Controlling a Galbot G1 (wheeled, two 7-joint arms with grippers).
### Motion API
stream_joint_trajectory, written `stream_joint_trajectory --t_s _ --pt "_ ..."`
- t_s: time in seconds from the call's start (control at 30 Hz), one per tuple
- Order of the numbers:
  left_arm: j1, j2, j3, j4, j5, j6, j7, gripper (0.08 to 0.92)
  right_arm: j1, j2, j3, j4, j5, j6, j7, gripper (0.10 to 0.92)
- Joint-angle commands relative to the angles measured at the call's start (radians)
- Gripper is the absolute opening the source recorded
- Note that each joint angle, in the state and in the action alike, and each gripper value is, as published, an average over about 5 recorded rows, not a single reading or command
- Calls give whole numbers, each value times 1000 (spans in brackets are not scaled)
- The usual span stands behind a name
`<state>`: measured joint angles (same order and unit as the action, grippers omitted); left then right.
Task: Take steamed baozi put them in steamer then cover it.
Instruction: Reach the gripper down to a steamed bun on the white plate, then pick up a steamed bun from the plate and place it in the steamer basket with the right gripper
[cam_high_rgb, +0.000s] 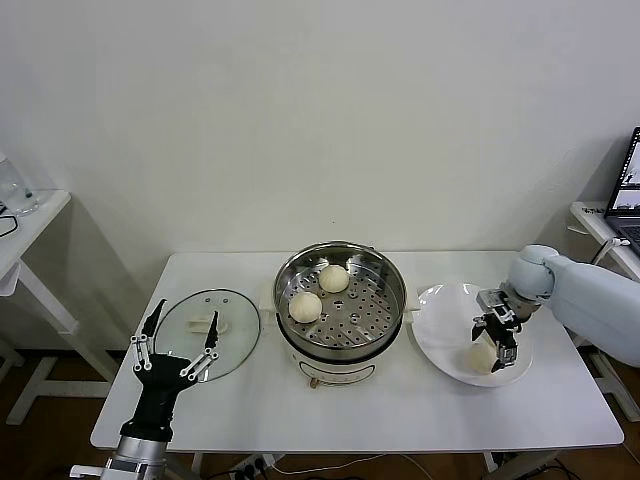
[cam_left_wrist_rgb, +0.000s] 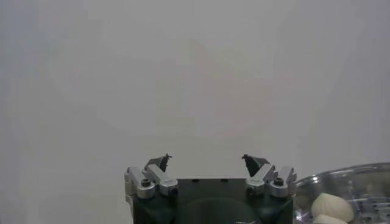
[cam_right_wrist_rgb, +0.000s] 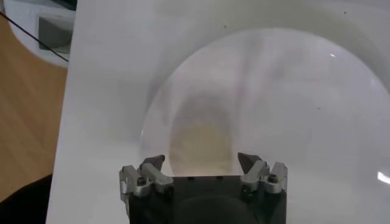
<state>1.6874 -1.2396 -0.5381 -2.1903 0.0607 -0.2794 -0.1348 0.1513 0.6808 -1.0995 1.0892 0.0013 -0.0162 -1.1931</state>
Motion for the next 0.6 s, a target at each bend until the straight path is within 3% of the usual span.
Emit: stream_joint_trajectory --t_s 0.03,0.3,0.6 --pt "1 1 -5 -1 -5 0 0 823 -22 6 10 -10 -11 2 11 788" --pt "-3 1 -4 -1 -6 -1 0 823 4 -15 9 27 -16 7 16 678" --pt "-7 6 5 -12 -8 2 0 823 247 -20 -22 137 35 79 -50 648"
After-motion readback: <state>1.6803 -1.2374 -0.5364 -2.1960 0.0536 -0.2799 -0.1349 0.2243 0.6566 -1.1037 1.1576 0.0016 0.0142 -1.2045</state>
